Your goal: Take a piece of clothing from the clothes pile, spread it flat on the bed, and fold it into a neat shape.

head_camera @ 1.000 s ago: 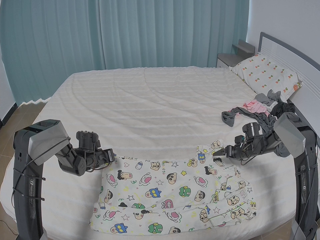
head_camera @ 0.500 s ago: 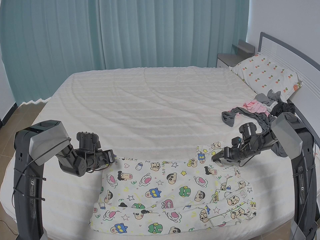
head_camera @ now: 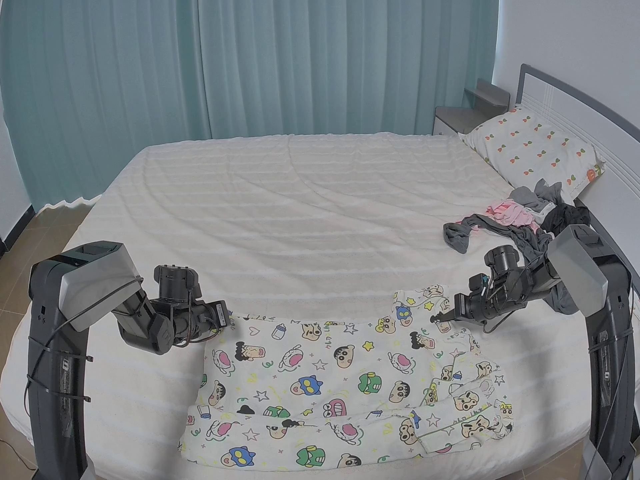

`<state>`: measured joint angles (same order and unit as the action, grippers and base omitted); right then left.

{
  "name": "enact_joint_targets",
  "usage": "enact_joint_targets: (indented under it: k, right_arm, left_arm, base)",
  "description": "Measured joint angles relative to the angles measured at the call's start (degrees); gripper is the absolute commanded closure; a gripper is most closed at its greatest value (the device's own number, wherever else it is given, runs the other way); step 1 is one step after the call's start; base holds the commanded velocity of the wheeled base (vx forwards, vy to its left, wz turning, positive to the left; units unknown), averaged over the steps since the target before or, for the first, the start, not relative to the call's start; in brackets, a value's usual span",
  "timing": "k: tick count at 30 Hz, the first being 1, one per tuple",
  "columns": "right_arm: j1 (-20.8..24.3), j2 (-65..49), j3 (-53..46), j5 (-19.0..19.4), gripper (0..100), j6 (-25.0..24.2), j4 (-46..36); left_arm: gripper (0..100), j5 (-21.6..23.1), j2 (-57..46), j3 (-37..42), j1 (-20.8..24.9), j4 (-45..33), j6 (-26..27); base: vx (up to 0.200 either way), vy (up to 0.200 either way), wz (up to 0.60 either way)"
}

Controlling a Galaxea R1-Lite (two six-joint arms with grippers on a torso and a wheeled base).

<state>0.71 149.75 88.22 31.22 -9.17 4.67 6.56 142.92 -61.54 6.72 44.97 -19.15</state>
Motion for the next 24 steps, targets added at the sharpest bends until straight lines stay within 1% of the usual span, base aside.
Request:
enact_joint_targets:
  k: [5, 8, 12, 21, 24]
  right_arm:
    - [-0.82, -2.17, -4.57, 2.68, 100, 0.02, 5.53]
    - [-1.17, -3.67, -7.13, 3.56, 100, -0.02, 9.23]
    - [-1.48, -4.96, -8.68, 3.82, 100, -0.27, 11.40]
    - [-1.87, -5.95, -9.70, 3.71, 100, -0.38, 14.96]
    - [-1.91, -6.10, -10.25, 3.56, 100, -0.46, 17.01]
  left_arm:
    - [100, -0.90, -0.06, -0.01, -0.05, 0.22, 0.07]
    - [100, -1.72, -0.11, -0.23, 0.11, 0.46, 0.07]
    - [100, -3.23, -0.17, -0.72, 0.33, 2.02, 0.09]
    - [100, -3.58, -0.32, -1.61, 0.41, 2.43, 0.09]
    - [100, -4.35, -0.37, -2.00, 0.44, 2.40, 0.07]
  base:
    - [0.000, 0.000, 0.00]
    - [0.000, 0.000, 0.00]
    - [0.000, 0.000, 0.00]
    - [0.000, 0.000, 0.00]
    - [0.000, 0.000, 0.00]
